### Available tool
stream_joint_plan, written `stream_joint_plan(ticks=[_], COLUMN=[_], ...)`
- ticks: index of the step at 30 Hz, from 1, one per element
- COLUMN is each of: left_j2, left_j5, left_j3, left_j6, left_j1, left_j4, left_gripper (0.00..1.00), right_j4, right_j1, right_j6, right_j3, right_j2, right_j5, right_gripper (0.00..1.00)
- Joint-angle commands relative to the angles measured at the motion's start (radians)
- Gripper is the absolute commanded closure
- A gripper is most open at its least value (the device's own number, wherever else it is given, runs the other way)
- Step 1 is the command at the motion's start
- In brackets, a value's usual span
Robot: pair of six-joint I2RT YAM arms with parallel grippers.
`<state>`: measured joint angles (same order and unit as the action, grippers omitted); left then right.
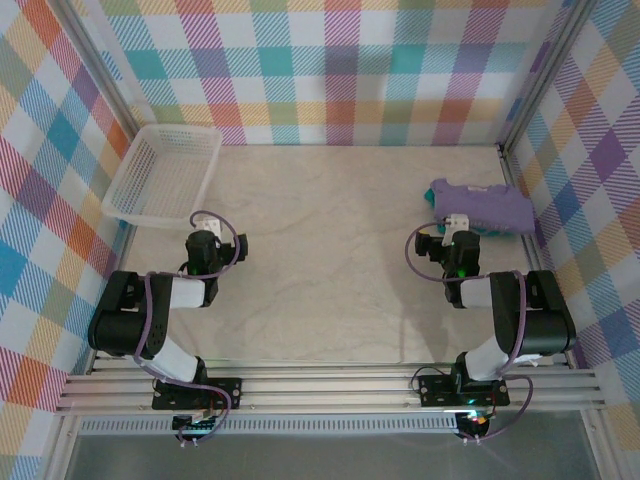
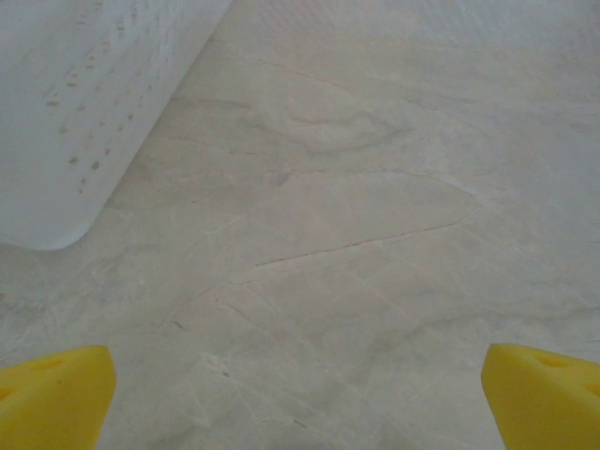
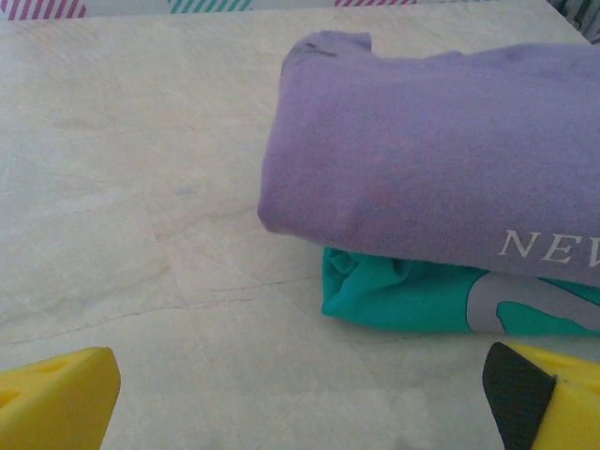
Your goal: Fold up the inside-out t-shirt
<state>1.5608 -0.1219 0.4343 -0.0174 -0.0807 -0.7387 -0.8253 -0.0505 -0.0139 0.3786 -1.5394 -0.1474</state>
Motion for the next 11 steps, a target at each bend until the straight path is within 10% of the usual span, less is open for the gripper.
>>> stream_joint_plan(ticks=[1,11], left_j2=[0.006,0.005], left_j5=[0.031,0.031], left_j3=[-0.009,-0.011], left_j6=[-0.013,-0.013], left_j1=[0.01,0.01], left_j4=[-0.063,-0.065], left_gripper=[0.0,0.0], right_j4=[-0.046,-0.044], right_j1=[0.005,0.007], right_j6=[-0.005,-0.004], right_j3=[0.011,0.011], right_j2=[0.005,0.005], right_j5=[0.022,0.028], right_gripper=[0.0,0.0])
